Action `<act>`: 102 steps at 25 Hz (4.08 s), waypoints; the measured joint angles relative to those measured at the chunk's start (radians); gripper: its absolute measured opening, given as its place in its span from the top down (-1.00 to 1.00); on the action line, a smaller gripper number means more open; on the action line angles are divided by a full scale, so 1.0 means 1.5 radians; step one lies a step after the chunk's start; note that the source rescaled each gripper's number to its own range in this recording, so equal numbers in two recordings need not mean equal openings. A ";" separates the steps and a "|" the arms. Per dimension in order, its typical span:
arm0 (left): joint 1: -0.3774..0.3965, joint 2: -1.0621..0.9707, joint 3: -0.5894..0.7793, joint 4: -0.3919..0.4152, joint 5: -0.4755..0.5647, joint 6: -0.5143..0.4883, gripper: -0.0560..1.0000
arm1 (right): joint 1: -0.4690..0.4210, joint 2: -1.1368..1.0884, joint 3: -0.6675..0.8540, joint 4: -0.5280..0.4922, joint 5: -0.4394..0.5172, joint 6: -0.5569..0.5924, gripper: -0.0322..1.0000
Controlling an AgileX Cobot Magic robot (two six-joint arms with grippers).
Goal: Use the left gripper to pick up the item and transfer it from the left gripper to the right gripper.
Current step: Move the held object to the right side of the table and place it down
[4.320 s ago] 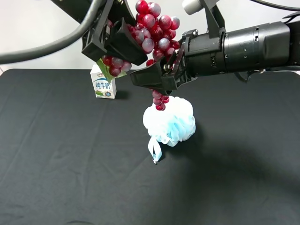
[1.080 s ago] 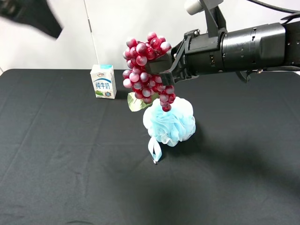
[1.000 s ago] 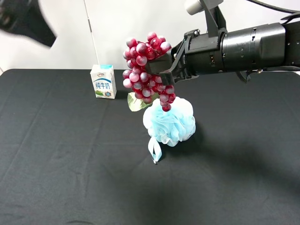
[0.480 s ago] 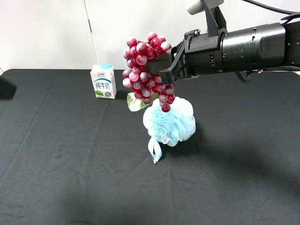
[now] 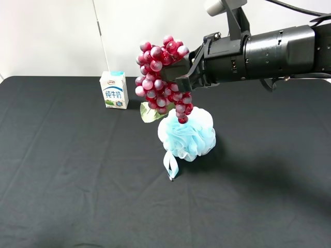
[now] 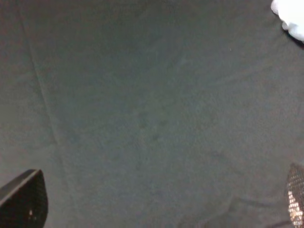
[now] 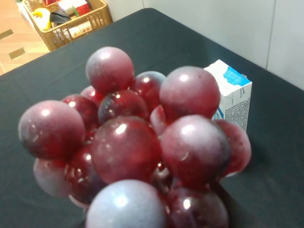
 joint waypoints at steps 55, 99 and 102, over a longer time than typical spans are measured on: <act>0.487 -0.250 0.042 -0.054 0.100 0.031 -1.00 | 0.000 -0.012 -0.011 -0.048 -0.120 0.151 0.93; 0.501 -0.253 0.042 -0.055 0.100 0.031 -1.00 | -0.382 0.173 -0.082 -0.836 0.258 0.942 0.93; 0.501 -0.253 0.042 -0.055 0.100 0.031 -1.00 | -0.382 0.192 -0.082 -0.844 0.274 0.942 0.93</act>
